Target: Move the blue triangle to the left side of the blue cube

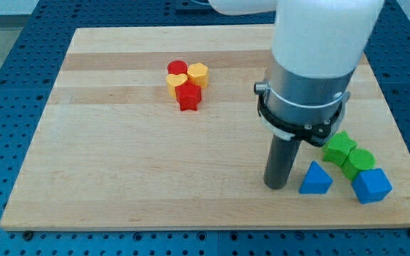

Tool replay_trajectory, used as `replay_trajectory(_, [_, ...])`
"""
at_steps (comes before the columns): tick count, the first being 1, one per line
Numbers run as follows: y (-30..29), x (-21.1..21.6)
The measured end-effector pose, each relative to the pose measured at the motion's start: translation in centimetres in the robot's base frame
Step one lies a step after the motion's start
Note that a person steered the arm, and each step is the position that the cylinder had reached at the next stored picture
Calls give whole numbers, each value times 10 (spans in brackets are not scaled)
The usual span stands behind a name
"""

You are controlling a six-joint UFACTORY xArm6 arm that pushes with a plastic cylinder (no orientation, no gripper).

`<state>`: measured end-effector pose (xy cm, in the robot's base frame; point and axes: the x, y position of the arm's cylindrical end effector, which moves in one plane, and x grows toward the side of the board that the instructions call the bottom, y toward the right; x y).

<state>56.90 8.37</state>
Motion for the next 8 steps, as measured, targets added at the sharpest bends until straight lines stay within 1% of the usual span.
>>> replay_trajectory(1, [2,12])
replay_trajectory(2, [14,13])
replay_trajectory(4, [29,1])
replay_trajectory(6, [66,1])
replay_trajectory(7, [62,1])
replay_trajectory(8, [22,-15])
